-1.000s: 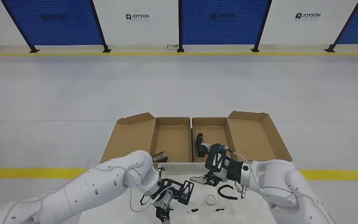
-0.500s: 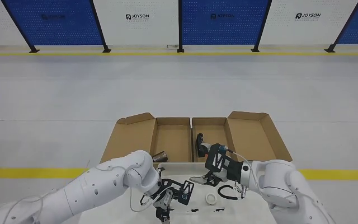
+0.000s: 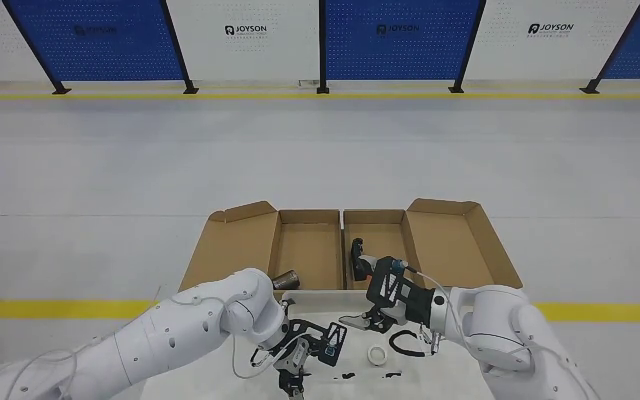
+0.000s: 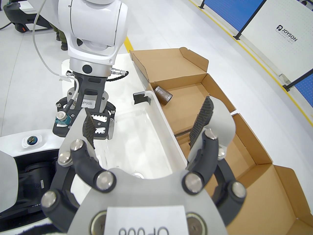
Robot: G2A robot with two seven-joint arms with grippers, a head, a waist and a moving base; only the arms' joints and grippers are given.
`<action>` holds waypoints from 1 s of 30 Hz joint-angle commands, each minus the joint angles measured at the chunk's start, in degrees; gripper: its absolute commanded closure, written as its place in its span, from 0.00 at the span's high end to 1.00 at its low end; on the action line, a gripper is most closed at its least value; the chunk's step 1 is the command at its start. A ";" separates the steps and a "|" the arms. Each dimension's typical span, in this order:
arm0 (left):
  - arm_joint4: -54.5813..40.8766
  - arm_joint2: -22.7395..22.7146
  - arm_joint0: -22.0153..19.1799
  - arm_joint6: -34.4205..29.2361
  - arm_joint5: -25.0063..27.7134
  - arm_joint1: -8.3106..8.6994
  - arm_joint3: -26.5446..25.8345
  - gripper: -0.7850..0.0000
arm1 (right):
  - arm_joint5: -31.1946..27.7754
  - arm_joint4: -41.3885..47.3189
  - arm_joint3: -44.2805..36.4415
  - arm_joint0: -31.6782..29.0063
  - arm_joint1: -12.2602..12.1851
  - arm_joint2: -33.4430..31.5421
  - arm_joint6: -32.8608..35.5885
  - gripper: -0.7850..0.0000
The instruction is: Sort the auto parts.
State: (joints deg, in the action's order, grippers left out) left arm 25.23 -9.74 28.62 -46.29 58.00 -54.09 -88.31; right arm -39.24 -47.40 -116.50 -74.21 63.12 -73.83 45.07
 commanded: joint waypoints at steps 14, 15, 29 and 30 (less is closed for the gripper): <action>2.32 -0.58 1.18 1.36 -0.46 0.15 -1.05 1.00 | -0.03 0.00 0.00 -0.02 0.00 -0.02 -0.05 1.00; 3.22 -0.89 1.45 1.88 -0.28 0.30 -1.35 1.00 | -0.03 0.00 0.00 -0.02 0.00 -0.02 -0.05 1.00; 13.78 -6.92 6.44 11.34 0.00 7.73 -13.02 1.00 | -0.03 0.00 0.00 -0.02 0.00 -0.02 -0.05 1.00; 13.78 -6.92 6.44 11.34 0.00 7.73 -13.02 1.00 | -0.03 0.00 0.00 -0.02 0.00 -0.02 -0.05 1.00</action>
